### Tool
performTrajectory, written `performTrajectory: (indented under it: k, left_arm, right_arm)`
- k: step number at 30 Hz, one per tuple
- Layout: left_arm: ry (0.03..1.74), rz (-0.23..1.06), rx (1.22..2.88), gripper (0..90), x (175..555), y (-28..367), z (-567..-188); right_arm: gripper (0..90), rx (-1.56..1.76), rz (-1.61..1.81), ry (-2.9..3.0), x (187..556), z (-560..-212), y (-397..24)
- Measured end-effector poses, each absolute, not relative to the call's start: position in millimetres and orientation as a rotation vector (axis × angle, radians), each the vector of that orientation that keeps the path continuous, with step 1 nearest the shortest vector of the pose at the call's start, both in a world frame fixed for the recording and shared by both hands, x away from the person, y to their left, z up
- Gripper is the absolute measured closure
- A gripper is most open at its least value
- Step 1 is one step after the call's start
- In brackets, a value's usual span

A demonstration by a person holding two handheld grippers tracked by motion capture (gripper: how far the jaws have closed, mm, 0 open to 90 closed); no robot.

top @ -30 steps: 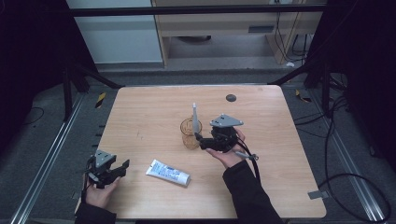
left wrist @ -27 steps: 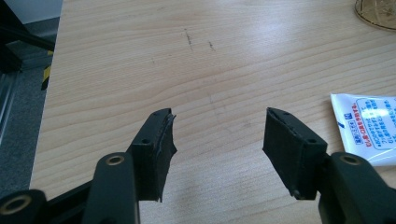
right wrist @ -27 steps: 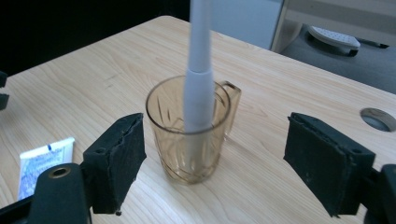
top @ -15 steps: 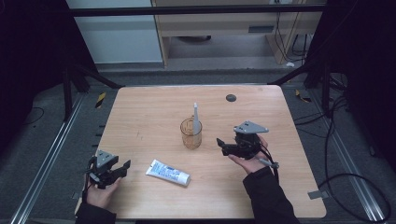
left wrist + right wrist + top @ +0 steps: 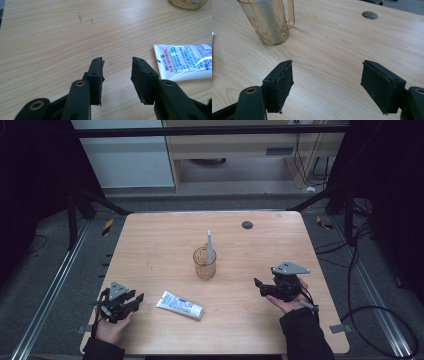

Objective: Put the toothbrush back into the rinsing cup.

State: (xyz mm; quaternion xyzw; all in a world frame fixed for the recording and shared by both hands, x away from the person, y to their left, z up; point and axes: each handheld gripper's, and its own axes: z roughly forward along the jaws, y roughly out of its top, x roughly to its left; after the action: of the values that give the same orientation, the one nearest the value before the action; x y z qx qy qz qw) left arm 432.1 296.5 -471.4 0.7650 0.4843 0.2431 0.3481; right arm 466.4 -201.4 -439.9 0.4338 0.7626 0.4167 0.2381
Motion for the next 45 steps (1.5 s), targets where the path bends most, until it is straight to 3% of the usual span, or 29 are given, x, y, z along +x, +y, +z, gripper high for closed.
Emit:
performTrajectory:
  k: [24, 45]
  left_arm:
    - [1.143, 0.512, 2.060, 88.7, 458.7, 240.0, -466.3]
    - [1.043, 0.402, 2.180, 89.5, 476.8, 207.7, -479.8]
  right_arm:
    - [32.2, 1.239, 1.065, 2.119, 446.5, -469.1, -224.6]
    - [31.3, 1.236, 1.025, 2.108, 449.5, -474.4, -224.6]
